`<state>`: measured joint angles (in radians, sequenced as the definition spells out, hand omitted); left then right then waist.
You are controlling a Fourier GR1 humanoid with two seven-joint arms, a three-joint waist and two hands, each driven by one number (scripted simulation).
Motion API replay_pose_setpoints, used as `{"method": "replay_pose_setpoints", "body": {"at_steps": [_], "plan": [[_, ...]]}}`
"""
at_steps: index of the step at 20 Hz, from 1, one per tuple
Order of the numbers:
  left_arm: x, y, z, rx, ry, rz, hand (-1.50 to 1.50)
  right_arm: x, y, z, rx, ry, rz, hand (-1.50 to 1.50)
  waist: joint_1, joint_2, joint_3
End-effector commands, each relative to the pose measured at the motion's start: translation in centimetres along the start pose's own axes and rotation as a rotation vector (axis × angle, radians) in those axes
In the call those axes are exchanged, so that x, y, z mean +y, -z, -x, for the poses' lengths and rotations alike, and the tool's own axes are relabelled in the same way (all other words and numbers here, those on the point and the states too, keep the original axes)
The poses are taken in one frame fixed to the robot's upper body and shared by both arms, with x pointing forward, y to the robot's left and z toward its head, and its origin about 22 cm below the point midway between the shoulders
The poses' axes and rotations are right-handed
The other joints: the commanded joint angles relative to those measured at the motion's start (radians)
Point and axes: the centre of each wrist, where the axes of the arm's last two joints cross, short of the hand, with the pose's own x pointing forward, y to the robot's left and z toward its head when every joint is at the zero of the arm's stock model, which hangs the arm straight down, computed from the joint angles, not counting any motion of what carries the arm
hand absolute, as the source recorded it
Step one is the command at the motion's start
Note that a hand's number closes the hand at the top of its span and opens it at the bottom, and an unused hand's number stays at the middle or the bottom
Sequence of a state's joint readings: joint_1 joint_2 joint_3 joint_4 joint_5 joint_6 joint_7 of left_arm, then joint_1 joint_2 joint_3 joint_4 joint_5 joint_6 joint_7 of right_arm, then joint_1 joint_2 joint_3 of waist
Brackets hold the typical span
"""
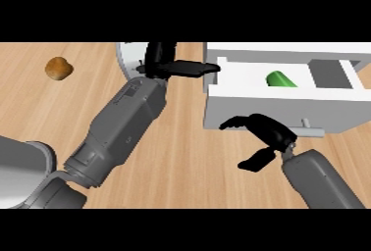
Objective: Pick up the cup, place it into the drawer and close the drawer
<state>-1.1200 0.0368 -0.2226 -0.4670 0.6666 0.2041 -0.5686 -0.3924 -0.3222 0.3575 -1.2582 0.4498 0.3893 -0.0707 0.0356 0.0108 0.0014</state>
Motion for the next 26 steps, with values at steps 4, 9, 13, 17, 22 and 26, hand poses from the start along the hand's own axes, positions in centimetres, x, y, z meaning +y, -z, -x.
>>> {"method": "replay_pose_setpoints", "body": {"at_steps": [4,9,13,17,22,26], "plan": [[3.6,-1.9,0.6,0.009,-0.019,0.005,-1.50,-0.7,4.6,3.3,0.064,0.002,0.044,1.50,0.052,-0.001,0.001],[6.0,-3.0,0.7,0.001,-0.040,0.015,-1.50,-4.9,4.1,5.3,0.039,0.014,0.183,1.50,0.091,0.010,0.003],[4.6,-2.6,0.1,-0.002,-0.047,0.023,-1.50,-9.3,3.5,5.5,0.001,0.059,0.330,1.50,0.101,0.020,0.005],[7.8,-3.2,-0.2,0.006,-0.038,0.023,-1.50,-14.2,1.8,5.1,0.030,0.066,0.441,1.50,0.127,0.028,0.003],[6.7,-3.5,-0.1,0.012,-0.055,0.060,-1.50,-15.0,1.7,4.8,0.042,0.107,0.470,1.50,0.153,0.034,0.004],[7.4,-3.8,-0.1,0.024,-0.055,0.081,-1.50,-16.5,-0.1,5.2,0.011,0.133,0.486,1.50,0.158,0.035,0.005]]}}
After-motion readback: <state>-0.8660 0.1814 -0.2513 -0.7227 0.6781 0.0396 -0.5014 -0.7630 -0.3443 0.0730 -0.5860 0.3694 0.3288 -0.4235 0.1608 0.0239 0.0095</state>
